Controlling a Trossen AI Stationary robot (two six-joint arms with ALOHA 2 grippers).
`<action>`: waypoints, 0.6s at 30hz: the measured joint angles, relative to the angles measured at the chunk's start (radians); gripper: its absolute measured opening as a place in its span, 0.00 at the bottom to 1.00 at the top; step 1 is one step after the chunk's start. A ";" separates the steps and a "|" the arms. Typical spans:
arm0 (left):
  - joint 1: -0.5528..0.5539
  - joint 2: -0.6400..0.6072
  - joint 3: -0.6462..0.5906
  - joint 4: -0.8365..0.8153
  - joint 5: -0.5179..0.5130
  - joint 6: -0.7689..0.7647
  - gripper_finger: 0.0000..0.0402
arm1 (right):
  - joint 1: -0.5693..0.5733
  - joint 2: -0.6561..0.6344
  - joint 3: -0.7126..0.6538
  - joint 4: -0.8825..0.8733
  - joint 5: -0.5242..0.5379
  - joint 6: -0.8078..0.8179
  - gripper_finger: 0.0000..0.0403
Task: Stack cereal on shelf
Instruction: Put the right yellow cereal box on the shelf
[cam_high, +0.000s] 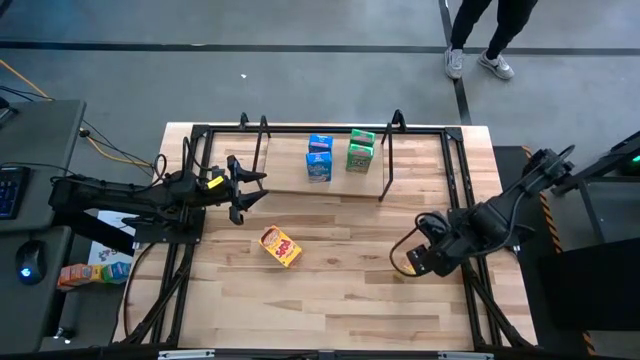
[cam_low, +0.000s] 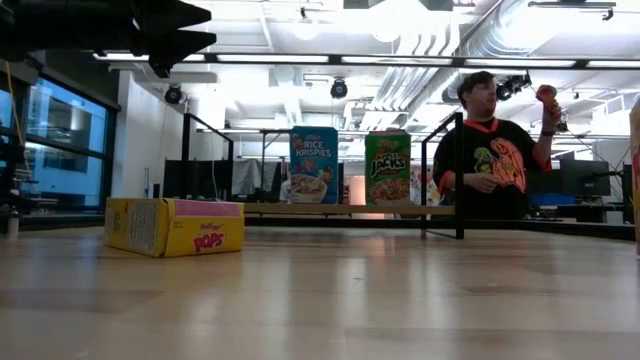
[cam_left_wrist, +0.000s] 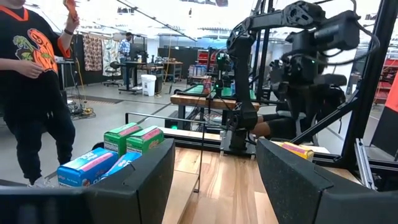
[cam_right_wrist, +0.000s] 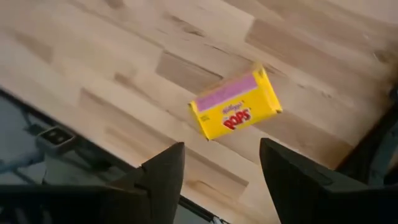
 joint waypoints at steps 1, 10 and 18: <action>0.000 0.000 0.000 0.000 0.000 0.000 0.54 | 0.007 0.008 0.000 -0.006 -0.004 0.028 0.51; 0.001 0.000 0.000 0.002 0.000 0.006 0.54 | 0.021 0.069 0.000 0.002 0.044 -0.195 0.51; 0.001 0.000 0.000 0.003 0.000 0.016 0.54 | -0.022 0.109 0.000 0.014 -0.100 -0.493 0.51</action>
